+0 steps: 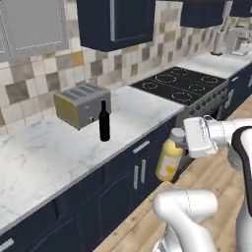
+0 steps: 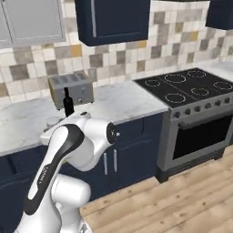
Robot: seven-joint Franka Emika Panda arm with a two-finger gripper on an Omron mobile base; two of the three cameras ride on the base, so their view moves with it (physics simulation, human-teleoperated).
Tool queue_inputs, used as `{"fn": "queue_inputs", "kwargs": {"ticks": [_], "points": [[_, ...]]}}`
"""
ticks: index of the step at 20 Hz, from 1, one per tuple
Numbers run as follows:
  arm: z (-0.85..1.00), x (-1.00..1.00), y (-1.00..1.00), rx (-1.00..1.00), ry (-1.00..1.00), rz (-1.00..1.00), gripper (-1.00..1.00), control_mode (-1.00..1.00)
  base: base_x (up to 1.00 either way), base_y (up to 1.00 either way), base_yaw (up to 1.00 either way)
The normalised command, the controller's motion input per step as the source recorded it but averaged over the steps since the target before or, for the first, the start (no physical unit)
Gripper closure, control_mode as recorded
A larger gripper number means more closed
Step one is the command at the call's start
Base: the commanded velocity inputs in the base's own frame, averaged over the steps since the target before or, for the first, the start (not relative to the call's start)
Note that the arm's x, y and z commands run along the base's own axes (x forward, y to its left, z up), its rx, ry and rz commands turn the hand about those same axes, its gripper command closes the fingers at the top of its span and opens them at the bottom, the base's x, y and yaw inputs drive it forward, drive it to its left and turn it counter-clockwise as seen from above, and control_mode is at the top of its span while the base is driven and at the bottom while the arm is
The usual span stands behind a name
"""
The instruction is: There is a wine glass and glass cup on the dining counter. Place the wine bottle next to the wine glass and the juice bottle next to the glass cup.
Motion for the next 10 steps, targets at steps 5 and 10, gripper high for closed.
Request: {"fn": "queue_inputs", "kwargs": {"ticks": [5, 10], "points": [[0.00, 0.00, 0.00, 0.00, 0.00, 0.00, 1.00, 1.00, 0.00, 0.02, -1.00], [0.00, 0.00, 0.00, 0.00, 0.00, 0.00, 1.00, 1.00, 0.00, 0.01, -1.00]]}}
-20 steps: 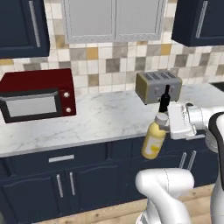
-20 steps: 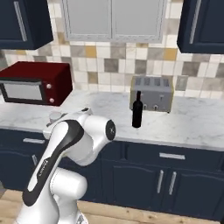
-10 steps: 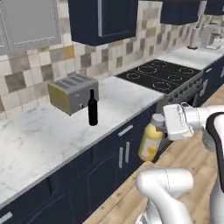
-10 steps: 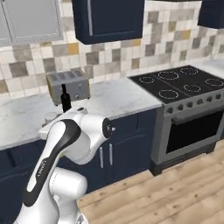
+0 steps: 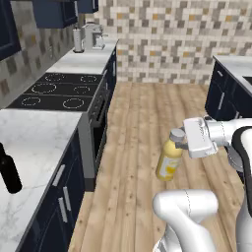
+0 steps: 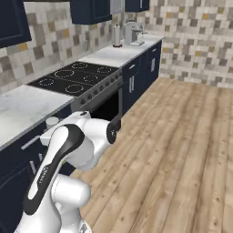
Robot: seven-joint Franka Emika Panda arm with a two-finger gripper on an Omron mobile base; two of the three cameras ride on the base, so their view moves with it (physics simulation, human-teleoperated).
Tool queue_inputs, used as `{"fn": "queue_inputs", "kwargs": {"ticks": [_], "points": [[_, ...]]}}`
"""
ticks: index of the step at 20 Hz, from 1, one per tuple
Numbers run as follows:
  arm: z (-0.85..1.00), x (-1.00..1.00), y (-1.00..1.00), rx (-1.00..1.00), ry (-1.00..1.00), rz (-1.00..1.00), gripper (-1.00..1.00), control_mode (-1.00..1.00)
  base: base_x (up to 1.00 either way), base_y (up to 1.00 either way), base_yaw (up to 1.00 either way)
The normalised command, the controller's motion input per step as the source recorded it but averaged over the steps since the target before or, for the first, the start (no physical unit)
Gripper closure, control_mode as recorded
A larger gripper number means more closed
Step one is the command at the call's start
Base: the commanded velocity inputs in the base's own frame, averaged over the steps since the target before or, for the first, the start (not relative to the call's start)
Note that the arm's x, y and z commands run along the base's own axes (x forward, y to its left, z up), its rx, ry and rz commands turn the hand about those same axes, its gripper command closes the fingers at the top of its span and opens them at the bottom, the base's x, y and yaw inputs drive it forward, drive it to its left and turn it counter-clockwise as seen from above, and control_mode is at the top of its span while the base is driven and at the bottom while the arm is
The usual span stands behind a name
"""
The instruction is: There is a wine glass and glass cup on the dining counter. Place the wine bottle next to the wine glass and the juice bottle next to the glass cup.
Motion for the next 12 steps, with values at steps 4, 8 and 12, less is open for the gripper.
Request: {"fn": "queue_inputs", "kwargs": {"ticks": [4, 8, 12], "points": [[0.00, 0.00, 0.00, 0.00, 0.00, 0.00, 1.00, 1.00, 0.00, 0.00, -0.99], [0.00, 0.00, 0.00, 0.00, 0.00, 0.00, 1.00, 1.00, 0.00, 0.00, -0.87], [0.00, 0.00, 0.00, 0.00, 0.00, 0.00, 1.00, 1.00, 0.00, 0.00, -0.47]]}}
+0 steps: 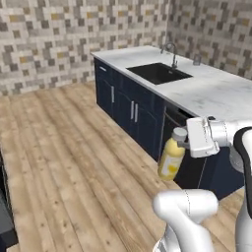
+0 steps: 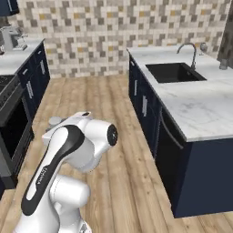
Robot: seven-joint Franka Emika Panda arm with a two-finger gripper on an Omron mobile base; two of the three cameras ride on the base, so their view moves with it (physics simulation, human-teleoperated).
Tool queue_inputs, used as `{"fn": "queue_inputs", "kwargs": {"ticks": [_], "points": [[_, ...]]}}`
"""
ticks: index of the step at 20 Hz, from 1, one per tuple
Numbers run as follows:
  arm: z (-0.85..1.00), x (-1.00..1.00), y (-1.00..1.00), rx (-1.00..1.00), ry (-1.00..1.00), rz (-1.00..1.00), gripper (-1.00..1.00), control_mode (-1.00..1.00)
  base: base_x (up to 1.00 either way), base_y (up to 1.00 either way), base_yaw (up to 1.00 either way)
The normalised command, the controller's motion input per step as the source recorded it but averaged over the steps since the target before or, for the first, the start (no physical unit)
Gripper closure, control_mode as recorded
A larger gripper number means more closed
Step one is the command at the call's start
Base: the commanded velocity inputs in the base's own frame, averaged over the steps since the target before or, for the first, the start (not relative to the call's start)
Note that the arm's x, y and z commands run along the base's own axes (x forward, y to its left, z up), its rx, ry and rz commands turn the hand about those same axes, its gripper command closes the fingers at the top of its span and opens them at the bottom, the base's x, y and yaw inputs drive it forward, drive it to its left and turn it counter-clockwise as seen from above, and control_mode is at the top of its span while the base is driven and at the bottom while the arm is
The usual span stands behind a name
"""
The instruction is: There is a wine glass and glass cup on the dining counter. Place the wine bottle next to the wine glass and the juice bottle next to the glass cup.
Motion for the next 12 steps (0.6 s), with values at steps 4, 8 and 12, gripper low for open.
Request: {"fn": "queue_inputs", "kwargs": {"ticks": [4, 8, 12], "points": [[0.00, 0.00, 0.00, 0.00, 0.00, 0.00, 1.00, 1.00, 0.03, 0.00, -0.34], [0.00, 0.00, 0.00, 0.00, 0.00, 0.00, 1.00, 1.00, 0.24, -0.32, -0.06], [0.00, 0.00, 0.00, 0.00, 0.00, 0.00, 1.00, 1.00, 0.27, -0.58, -0.01]]}}
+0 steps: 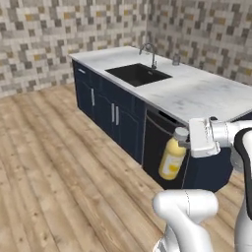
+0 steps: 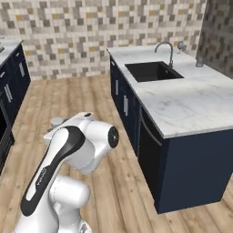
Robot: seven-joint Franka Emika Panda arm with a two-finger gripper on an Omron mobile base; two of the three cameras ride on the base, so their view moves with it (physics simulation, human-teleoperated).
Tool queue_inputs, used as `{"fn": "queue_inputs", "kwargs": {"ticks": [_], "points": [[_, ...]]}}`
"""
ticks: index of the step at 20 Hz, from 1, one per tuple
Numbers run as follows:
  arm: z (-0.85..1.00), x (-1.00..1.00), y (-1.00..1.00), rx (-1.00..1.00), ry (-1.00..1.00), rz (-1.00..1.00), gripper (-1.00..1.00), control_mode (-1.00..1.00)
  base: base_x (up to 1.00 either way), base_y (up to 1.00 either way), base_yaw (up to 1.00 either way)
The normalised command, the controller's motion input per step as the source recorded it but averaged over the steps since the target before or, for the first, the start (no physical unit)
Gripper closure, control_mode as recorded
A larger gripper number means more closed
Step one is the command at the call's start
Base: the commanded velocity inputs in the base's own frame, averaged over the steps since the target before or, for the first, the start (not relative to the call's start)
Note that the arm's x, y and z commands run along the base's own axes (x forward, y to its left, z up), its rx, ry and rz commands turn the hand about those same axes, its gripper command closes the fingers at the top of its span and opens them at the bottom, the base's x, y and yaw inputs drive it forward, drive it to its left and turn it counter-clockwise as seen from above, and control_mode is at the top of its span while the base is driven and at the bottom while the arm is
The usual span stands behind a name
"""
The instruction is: There is a wine glass and glass cup on the dining counter. Place the wine bottle next to the wine glass and the juice bottle next to the glass cup.
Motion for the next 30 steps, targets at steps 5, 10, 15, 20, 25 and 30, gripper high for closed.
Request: {"fn": "queue_inputs", "kwargs": {"ticks": [5, 10, 15, 20, 25, 30], "points": [[0.00, 0.00, 0.00, 0.00, 0.00, 0.00, 1.00, 1.00, 0.23, -0.70, 0.00], [0.00, 0.00, 0.00, 0.00, 0.00, 0.00, 1.00, 1.00, 0.16, -0.75, 0.00], [0.00, 0.00, 0.00, 0.00, 0.00, 0.00, 1.00, 1.00, 0.16, -0.74, 0.00], [0.00, 0.00, 0.00, 0.00, 0.00, 0.00, 1.00, 1.00, 0.24, -0.72, 0.00], [0.00, 0.00, 0.00, 0.00, 0.00, 0.00, 1.00, 1.00, 0.25, -0.72, 0.00], [0.00, 0.00, 0.00, 0.00, 0.00, 0.00, 1.00, 1.00, 0.27, -0.66, 0.03]]}}
